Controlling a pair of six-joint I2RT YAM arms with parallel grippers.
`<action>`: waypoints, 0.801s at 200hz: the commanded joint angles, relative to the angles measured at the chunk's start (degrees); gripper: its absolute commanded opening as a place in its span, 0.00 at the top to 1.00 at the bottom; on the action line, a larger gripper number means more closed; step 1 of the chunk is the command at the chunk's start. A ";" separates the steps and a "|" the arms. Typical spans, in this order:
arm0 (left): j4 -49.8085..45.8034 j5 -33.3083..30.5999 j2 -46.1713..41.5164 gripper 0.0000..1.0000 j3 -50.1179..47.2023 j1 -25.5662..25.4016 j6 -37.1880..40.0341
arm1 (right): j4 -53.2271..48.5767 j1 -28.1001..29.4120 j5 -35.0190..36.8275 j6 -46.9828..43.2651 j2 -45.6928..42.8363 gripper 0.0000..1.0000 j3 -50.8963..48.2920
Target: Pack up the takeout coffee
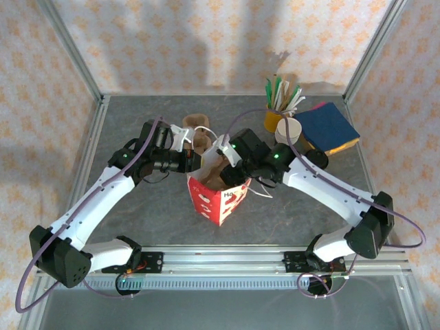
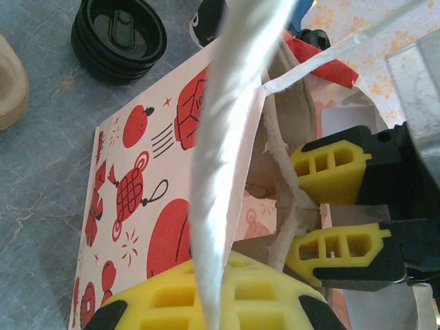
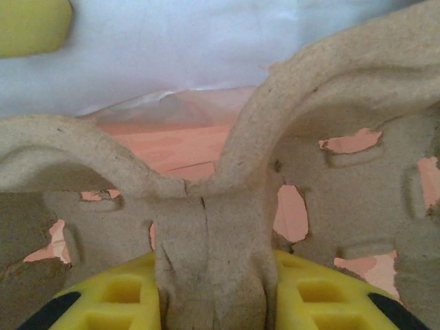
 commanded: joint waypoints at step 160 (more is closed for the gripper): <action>2.64 0.74 -1.63 1.00 2.32 0.17 1.71 | -13.87 2.56 1.28 9.59 5.10 0.67 3.73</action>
